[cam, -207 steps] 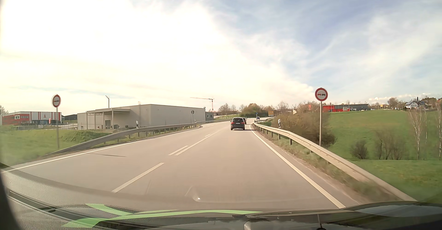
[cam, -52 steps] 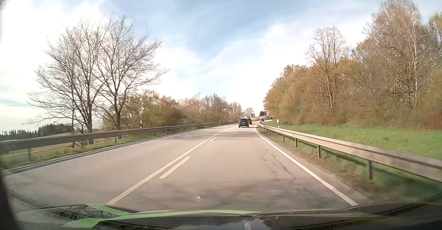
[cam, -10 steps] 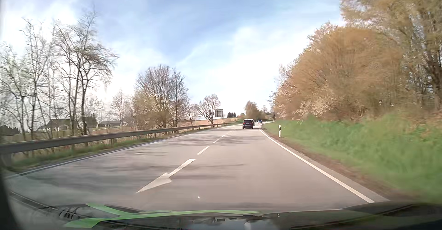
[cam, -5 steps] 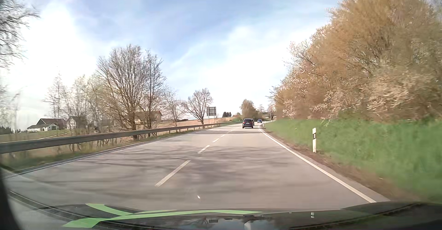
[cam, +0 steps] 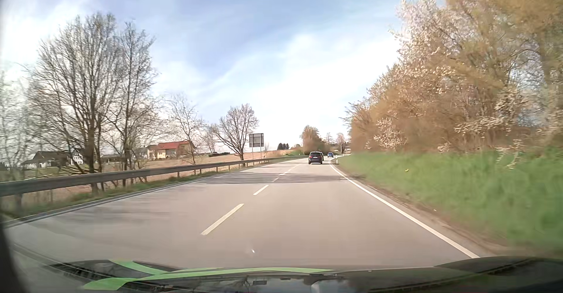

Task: Follow the waypoints while adhering to traffic rules and regulations

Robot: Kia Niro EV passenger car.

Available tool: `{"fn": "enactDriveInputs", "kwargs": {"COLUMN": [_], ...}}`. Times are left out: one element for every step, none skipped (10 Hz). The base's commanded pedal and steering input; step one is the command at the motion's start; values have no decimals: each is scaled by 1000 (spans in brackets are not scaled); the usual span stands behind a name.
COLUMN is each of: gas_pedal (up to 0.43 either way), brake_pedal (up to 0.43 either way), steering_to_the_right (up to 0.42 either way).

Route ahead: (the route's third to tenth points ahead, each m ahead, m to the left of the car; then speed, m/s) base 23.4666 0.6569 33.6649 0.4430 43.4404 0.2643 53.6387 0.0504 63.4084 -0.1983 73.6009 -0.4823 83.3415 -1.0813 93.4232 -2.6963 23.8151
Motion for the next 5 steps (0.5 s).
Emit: {"fn": "enactDriveInputs", "kwargs": {"gas_pedal": [209,209,209,209,209], "brake_pedal": [0,0,0,0,0], "steering_to_the_right": [6,6,6,6,6]}}
